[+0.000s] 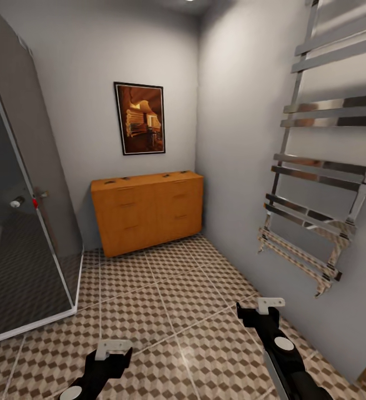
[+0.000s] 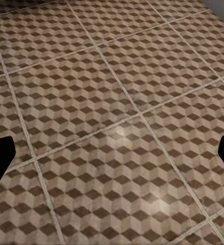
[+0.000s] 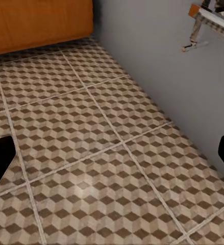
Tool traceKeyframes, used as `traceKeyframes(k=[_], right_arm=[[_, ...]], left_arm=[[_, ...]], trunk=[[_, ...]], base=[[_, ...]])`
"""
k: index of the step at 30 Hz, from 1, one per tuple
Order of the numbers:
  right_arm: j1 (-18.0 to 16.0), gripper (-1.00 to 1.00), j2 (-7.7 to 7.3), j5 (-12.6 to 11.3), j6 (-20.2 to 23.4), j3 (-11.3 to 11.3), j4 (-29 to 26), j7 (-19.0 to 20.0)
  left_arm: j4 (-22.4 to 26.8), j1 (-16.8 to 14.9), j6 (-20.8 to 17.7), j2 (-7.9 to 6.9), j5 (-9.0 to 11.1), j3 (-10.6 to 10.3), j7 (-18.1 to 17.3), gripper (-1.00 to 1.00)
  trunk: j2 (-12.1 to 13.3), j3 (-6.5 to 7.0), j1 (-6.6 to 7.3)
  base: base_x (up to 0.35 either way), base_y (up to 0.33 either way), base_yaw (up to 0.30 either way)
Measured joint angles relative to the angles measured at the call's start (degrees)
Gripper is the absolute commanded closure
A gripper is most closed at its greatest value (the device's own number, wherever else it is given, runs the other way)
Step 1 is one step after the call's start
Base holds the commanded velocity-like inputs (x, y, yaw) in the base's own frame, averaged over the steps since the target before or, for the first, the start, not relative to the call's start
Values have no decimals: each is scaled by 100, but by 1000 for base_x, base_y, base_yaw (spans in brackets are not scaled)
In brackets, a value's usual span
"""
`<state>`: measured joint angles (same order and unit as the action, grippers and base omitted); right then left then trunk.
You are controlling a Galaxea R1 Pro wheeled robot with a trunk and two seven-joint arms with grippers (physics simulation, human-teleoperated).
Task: Take the four mousetraps from the cabinet in the bathroom and place them on the bathroom floor. Make sure all four end up on the same floor surface, and ensure that at least two of them are either under or directly next to the same bathroom sink.
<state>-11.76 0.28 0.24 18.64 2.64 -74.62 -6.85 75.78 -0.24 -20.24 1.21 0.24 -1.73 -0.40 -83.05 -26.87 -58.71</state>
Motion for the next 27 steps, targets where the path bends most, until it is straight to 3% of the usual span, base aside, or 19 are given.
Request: traceKeyframes(k=[27], right_arm=[[0,-100,1,0,0,6,3,-3]], left_arm=[[-11,0,1,0,0,-4,0,-100]], trunk=[[0,0,1]], base=[[218,-208,259]])
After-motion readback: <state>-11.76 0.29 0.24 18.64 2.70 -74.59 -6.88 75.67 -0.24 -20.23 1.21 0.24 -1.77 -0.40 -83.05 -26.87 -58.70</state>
